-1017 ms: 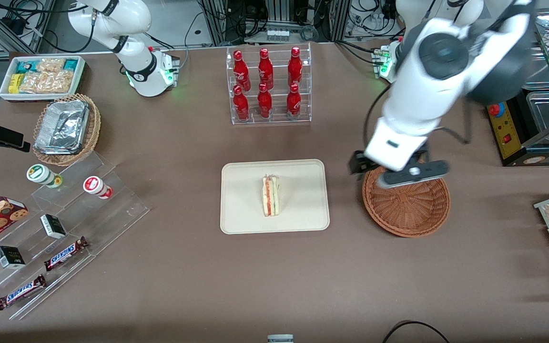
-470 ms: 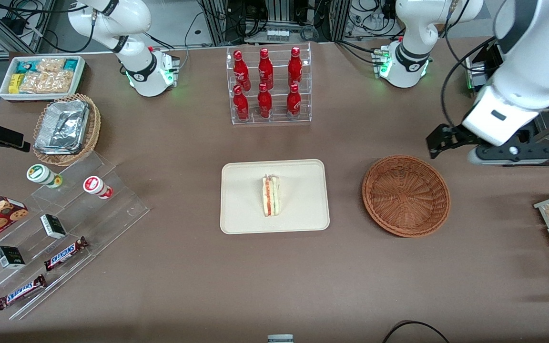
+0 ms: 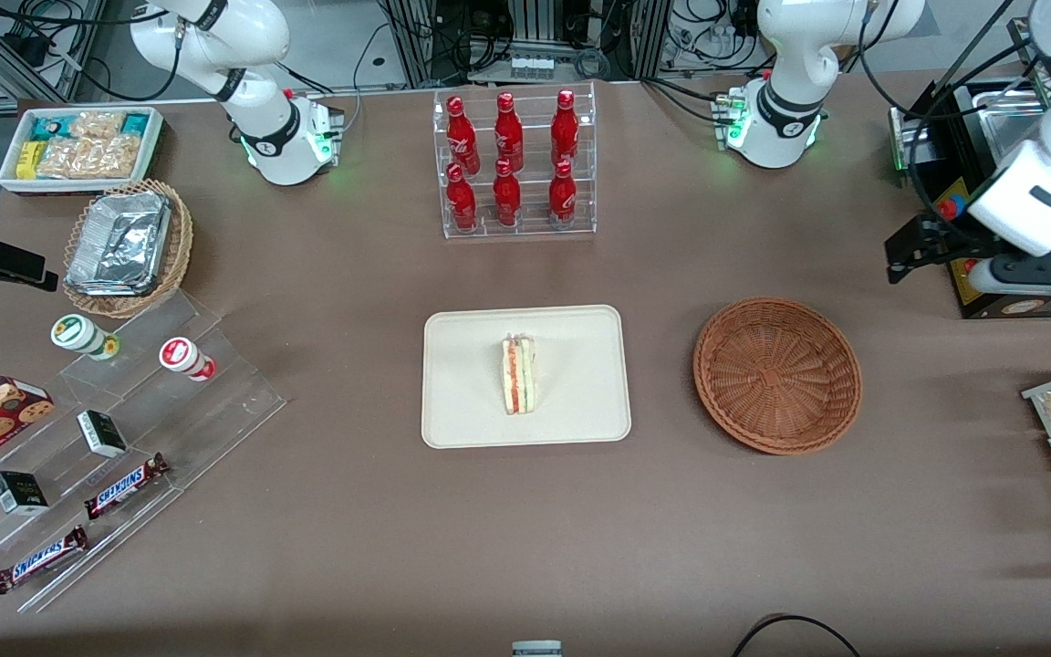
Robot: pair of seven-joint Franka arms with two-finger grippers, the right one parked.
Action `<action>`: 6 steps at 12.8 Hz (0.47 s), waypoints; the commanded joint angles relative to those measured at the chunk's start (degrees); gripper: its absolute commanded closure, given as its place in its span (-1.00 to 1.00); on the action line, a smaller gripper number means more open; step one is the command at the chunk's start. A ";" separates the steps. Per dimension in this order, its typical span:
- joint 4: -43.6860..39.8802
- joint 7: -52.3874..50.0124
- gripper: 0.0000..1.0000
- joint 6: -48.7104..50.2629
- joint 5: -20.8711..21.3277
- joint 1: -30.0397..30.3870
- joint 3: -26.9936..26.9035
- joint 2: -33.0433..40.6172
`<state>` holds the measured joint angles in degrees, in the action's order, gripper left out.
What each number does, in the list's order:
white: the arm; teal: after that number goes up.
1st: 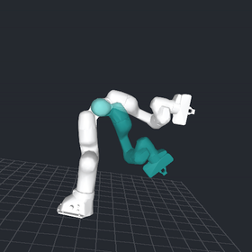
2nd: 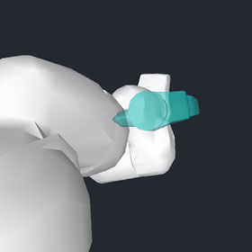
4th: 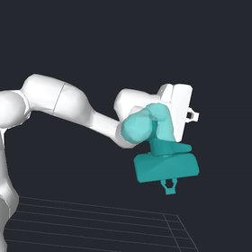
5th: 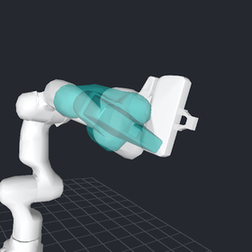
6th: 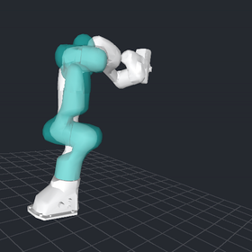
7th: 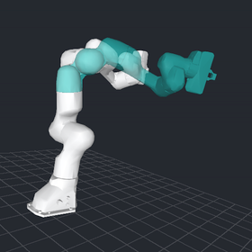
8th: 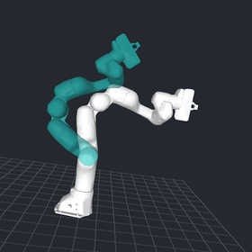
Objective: Place sandwich from basket to tray
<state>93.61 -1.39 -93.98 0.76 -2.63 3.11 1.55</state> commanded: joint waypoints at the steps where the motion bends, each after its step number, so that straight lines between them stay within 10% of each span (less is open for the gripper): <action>1: -1.66 1.30 -1.00 0.46 -1.11 -0.01 0.06 -0.83; 6: -2.99 2.00 -1.00 1.25 -0.68 0.08 -1.88 -1.64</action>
<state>92.41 -0.57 -94.00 0.54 -2.64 1.66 0.37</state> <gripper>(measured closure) 0.000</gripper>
